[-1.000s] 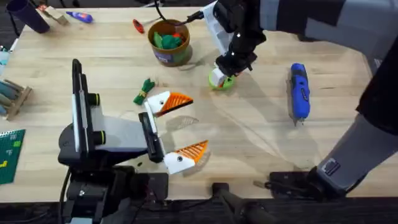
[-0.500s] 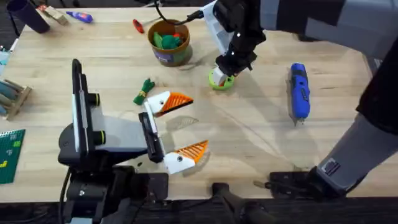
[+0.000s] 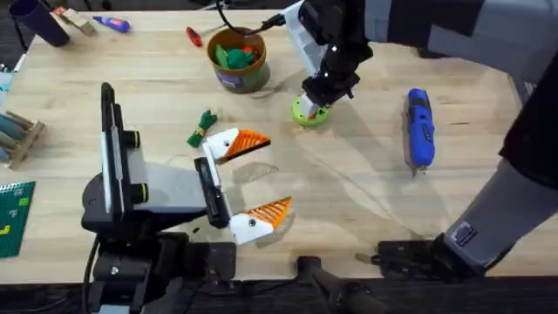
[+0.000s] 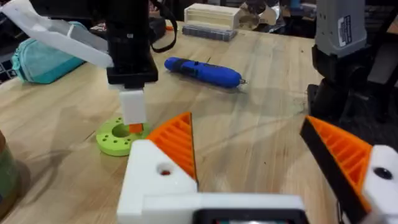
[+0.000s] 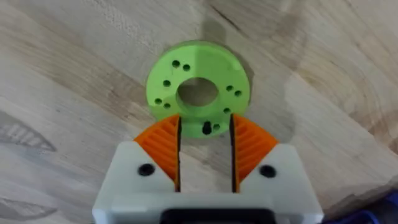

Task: Pick up the gripper from the table and insert it into the empty holder that is missing its gripper. Then pick up a screw, insert it into the mounting hole, and use the screwdriver to tighten it. Finally, clean up the table by picking up the vegetable and placing it into the bucket.

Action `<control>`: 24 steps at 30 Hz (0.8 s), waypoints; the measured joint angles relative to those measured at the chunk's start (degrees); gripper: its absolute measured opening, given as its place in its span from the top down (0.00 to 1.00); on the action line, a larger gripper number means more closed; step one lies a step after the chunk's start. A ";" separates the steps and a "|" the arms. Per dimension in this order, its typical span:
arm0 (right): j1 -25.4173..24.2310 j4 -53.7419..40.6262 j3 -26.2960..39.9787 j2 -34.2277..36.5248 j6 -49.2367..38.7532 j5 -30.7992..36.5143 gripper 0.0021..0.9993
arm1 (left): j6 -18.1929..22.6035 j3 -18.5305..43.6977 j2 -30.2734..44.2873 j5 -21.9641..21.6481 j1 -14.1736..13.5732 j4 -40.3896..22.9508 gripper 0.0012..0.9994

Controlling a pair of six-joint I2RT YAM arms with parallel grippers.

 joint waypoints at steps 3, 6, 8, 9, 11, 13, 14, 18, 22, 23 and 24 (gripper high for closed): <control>0.00 -0.25 0.00 0.00 0.00 0.00 0.63 | 0.00 0.00 0.00 0.00 0.00 0.00 0.02; 0.00 -0.29 0.00 0.00 0.00 0.00 0.63 | 0.00 0.00 0.00 0.00 0.00 0.00 0.02; 0.00 -0.29 0.00 0.00 0.00 0.00 0.63 | 0.00 0.00 0.00 -0.02 0.00 0.00 0.02; 0.00 -0.31 0.00 0.00 0.00 0.00 0.63 | 0.00 0.00 0.00 0.00 0.00 0.00 0.02; 0.00 -0.31 -0.02 0.00 0.00 0.00 0.65 | 0.00 0.00 0.00 0.00 0.00 0.00 0.02; 0.00 -0.29 -0.04 0.00 0.00 0.00 0.68 | -0.02 0.00 0.00 0.00 0.00 0.00 0.02; 0.00 -0.29 -0.04 0.00 0.00 0.00 0.68 | -0.01 0.00 0.00 0.00 0.00 0.00 0.02; 0.00 -0.31 -0.12 0.00 0.00 0.00 0.71 | -0.01 0.00 0.00 0.00 0.00 0.00 0.02; 0.00 -0.31 -0.15 0.00 0.00 0.00 0.75 | -0.02 0.00 0.00 -0.02 0.00 0.00 0.02; 0.00 -0.31 -0.15 0.00 0.00 0.00 0.77 | -0.02 0.00 0.00 -0.02 0.00 0.00 0.02; 0.00 -0.33 -0.15 0.00 0.00 0.00 0.78 | -0.01 0.00 0.00 -0.01 0.00 0.00 0.02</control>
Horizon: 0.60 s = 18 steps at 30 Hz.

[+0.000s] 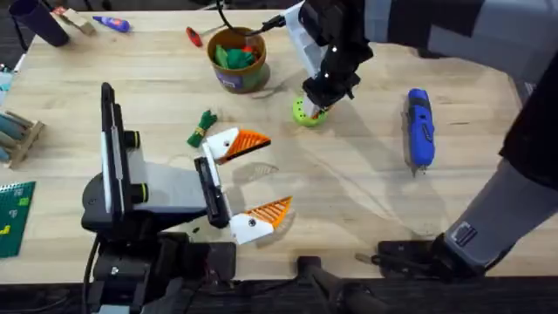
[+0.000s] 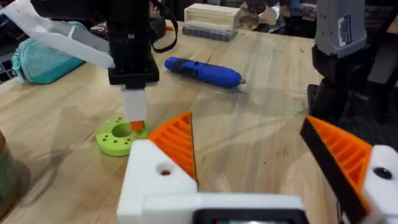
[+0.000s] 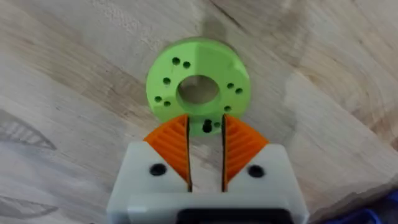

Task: Pick up the gripper from the table and insert it into the empty holder that is missing its gripper. Then pick up a screw, insert it into the mounting hole, and use the screwdriver to tighten it. Finally, clean up the table by picking up the vegetable and placing it into the bucket.

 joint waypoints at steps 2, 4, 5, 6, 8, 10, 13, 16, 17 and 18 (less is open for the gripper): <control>0.00 -0.01 0.00 -0.01 0.00 0.00 0.80 | 0.01 0.00 0.00 0.00 0.00 0.00 0.02; 0.00 -0.01 -0.04 0.00 0.00 0.00 0.82 | 0.01 0.00 0.00 0.00 0.00 0.00 0.02; 0.00 -0.02 -0.04 0.00 -0.02 0.00 0.83 | 0.01 0.00 0.00 0.01 0.00 0.00 0.02; 0.00 -0.03 -0.04 0.00 -0.02 0.00 0.85 | 0.01 0.00 0.00 0.01 0.00 0.00 0.02; 0.00 -0.04 -0.04 0.00 -0.05 0.00 0.90 | 0.01 0.00 0.00 0.01 0.00 0.00 0.02; 0.00 -0.07 -0.06 0.00 -0.02 0.00 0.93 | 0.01 0.00 0.00 0.01 0.00 0.00 0.02; 0.00 -0.12 -0.07 0.00 -0.12 0.00 0.99 | 0.01 0.00 0.00 0.01 0.00 0.00 0.02; 0.00 -0.13 -0.07 0.00 -0.17 0.01 1.00 | 0.01 0.00 0.00 -0.01 0.00 0.00 0.02; 0.00 -0.12 -0.07 0.00 -0.17 0.01 1.00 | 0.01 0.00 0.00 0.00 0.00 0.00 0.02; 0.00 -0.12 -0.07 0.00 -0.17 0.00 1.00 | 0.01 0.00 0.00 0.01 0.00 0.00 0.02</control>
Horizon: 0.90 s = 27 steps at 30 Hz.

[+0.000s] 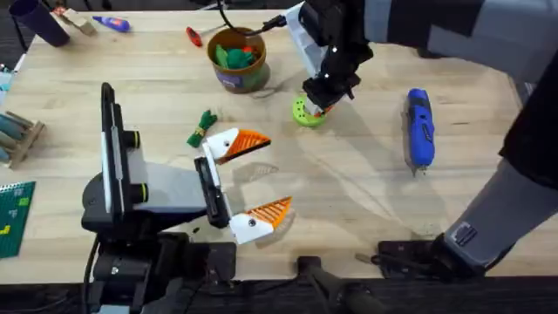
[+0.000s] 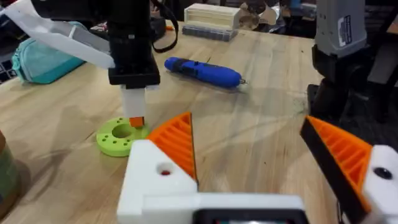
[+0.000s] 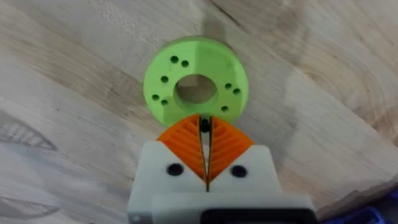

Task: Pick up the gripper from the table and insert it into the empty holder that is missing its gripper. Then pick up a screw, insert it into the mounting hole, and use the screwdriver to tighten it. Finally, clean up the table by picking up the vegetable and placing it into the bucket.

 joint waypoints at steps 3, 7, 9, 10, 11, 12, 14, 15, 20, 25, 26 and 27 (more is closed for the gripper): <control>0.00 -0.01 0.00 0.00 0.00 0.00 1.00 | 0.00 0.00 0.00 0.00 0.00 0.00 0.02; 0.00 0.00 0.00 0.00 0.00 0.01 1.00 | 0.00 0.00 0.01 0.00 0.00 0.00 0.02; 0.00 0.01 0.00 -0.01 0.00 0.00 1.00 | 0.00 0.00 0.02 0.00 0.00 0.00 0.02; 0.00 0.00 0.00 0.00 0.00 0.00 1.00 | 0.00 0.00 0.01 0.00 0.00 0.00 0.02; 0.00 0.00 0.00 0.00 0.00 0.00 1.00 | 0.00 0.00 0.00 0.00 0.00 0.00 0.02; 0.00 0.00 0.00 -0.01 0.00 0.01 1.00 | 0.00 0.00 0.00 0.00 0.00 0.00 0.02; 0.00 0.00 0.00 0.00 0.00 0.01 1.00 | 0.00 0.00 0.01 0.00 0.00 0.00 0.02; 0.00 -0.05 0.00 0.00 0.00 0.00 1.00 | 0.00 0.00 0.01 -0.01 0.00 0.00 0.02; 0.00 -1.43 0.04 0.00 0.00 0.02 1.00 | 0.00 0.00 0.00 0.00 0.00 0.00 0.02; 0.00 -3.63 2.79 -0.07 0.00 0.02 1.00 | 0.00 0.00 0.00 -0.01 0.00 0.00 0.02; 0.00 -4.08 3.56 -0.18 0.00 0.02 1.00 | 0.00 0.00 0.00 -0.01 0.00 0.00 0.02; 0.00 -4.62 4.35 -0.35 0.00 0.02 1.00 | -0.01 0.00 0.01 0.00 0.00 0.00 0.02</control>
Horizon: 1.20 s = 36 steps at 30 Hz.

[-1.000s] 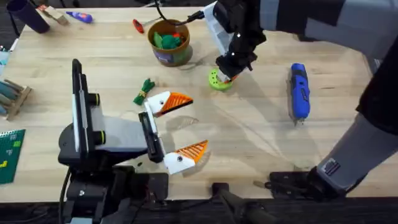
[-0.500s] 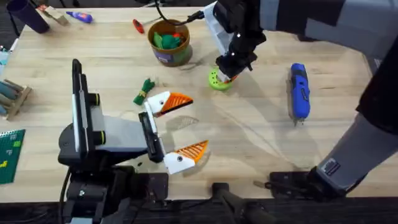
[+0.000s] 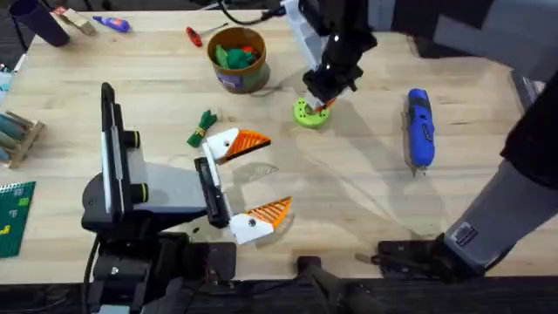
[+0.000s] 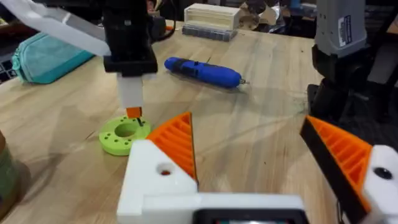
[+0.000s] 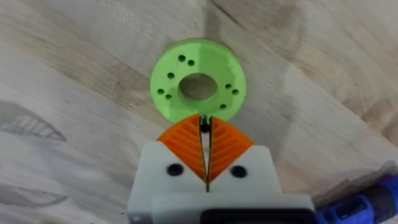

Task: Pick up the gripper from the table and insert it into the empty holder that is missing its gripper. Then pick up a screw, insert it into the mounting hole, and use the screwdriver to tighten it. Finally, clean up the table by picking up the vegetable and placing it into the bucket.

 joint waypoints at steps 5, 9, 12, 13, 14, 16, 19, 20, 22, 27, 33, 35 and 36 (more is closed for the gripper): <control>0.01 -3.00 4.47 -1.38 0.00 0.01 1.00 | 0.01 0.00 -0.01 -0.01 0.00 0.00 0.02; 0.03 -6.90 9.50 -1.84 0.00 0.02 1.00 | 0.01 0.00 0.00 0.00 0.00 0.00 0.02; 0.19 -9.40 13.09 -1.89 0.00 0.01 1.00 | 0.01 0.00 -0.01 0.00 0.00 0.00 0.02; 0.30 -10.51 14.40 -1.89 0.00 0.02 1.00 | 0.01 0.00 0.00 0.00 0.00 0.00 0.02; 0.43 -11.31 15.47 -1.89 0.00 0.02 1.00 | 0.01 0.00 0.01 0.00 0.00 0.00 0.02; 0.89 -12.92 17.89 -1.90 0.00 0.04 1.00 | 0.01 0.00 -0.01 -0.01 0.00 0.00 0.02; 1.92 -14.37 21.22 -1.90 0.00 0.04 1.00 | 0.00 0.00 -0.01 -0.01 0.00 0.00 0.02; 2.34 -14.73 22.04 -1.90 0.00 0.04 1.00 | 0.01 0.00 -0.01 -0.01 0.00 0.00 0.02; 4.49 -15.43 24.29 -1.90 -0.01 0.14 1.00 | 0.01 0.00 -0.01 0.00 0.00 0.00 0.02; 7.97 -15.61 25.59 -1.90 -1.30 0.17 1.00 | 0.01 0.00 -0.01 0.00 0.00 0.00 0.02; 12.10 -15.78 26.76 -1.90 -2.94 0.17 1.00 | 0.01 0.00 0.00 0.00 0.00 0.00 0.02; 13.35 -15.87 27.51 -1.90 -3.52 0.18 1.00 | 0.00 0.00 0.00 -0.01 0.00 0.00 0.02; 14.02 -16.08 27.94 -1.90 -4.04 0.19 1.00 | 0.00 0.00 -0.01 -0.01 0.00 0.00 0.02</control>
